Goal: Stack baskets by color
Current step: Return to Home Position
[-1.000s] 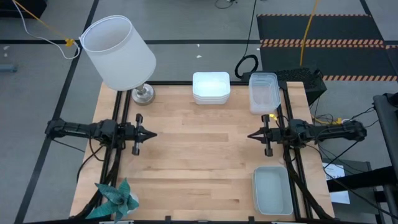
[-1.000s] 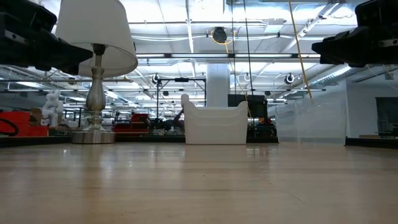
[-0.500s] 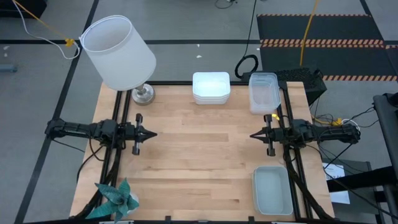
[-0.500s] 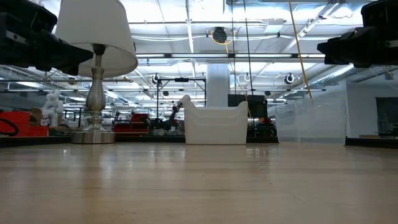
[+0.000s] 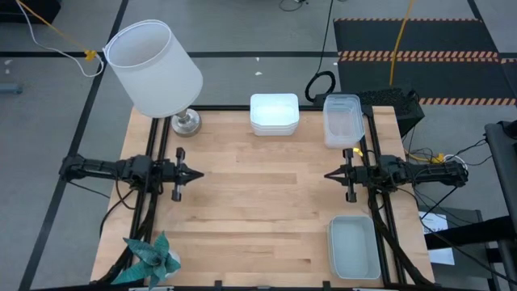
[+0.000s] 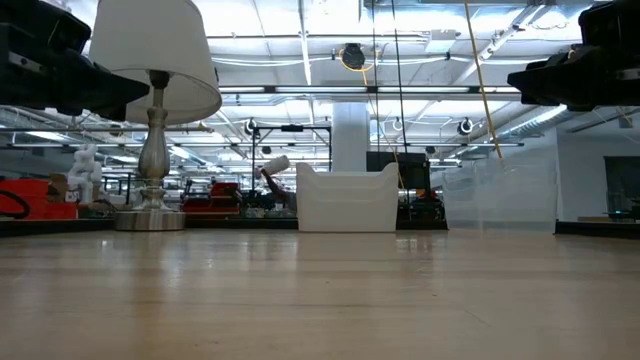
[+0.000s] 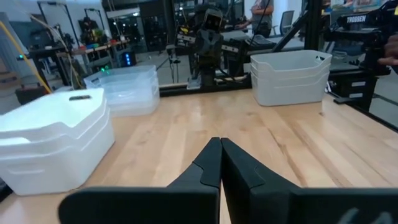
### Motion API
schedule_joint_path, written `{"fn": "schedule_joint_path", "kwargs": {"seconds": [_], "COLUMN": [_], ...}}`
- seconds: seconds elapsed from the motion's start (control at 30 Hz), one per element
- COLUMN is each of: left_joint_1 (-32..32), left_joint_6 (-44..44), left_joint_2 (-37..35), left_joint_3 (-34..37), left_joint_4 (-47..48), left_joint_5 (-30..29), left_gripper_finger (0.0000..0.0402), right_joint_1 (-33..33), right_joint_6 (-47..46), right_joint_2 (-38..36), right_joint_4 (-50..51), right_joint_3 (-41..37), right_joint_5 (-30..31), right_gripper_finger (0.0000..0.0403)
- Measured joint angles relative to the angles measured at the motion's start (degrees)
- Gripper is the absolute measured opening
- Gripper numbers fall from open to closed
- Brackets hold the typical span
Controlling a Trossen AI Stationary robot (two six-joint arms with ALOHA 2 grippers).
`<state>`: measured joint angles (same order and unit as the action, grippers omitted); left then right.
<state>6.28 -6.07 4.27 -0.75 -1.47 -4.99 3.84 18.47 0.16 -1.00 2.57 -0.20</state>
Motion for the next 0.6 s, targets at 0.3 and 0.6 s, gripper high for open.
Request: {"fn": "schedule_joint_path", "kwargs": {"seconds": [0.3,0.6], "left_joint_1": [-1.8,-5.8], "left_joint_6": [-3.9,-4.4], "left_joint_2": [-3.7,-3.5], "left_joint_3": [0.0,0.1], "left_joint_4": [0.2,1.0], "left_joint_5": [0.6,4.9], "left_gripper_finger": [0.0003,0.0005], "right_joint_1": [0.0,0.0], "right_joint_6": [-5.3,-8.8], "right_joint_2": [0.0,0.0], "right_joint_4": [0.0,0.0], "right_joint_3": [0.0,0.0], "right_joint_5": [0.0,0.0], "right_gripper_finger": [0.0000,0.0000]}}
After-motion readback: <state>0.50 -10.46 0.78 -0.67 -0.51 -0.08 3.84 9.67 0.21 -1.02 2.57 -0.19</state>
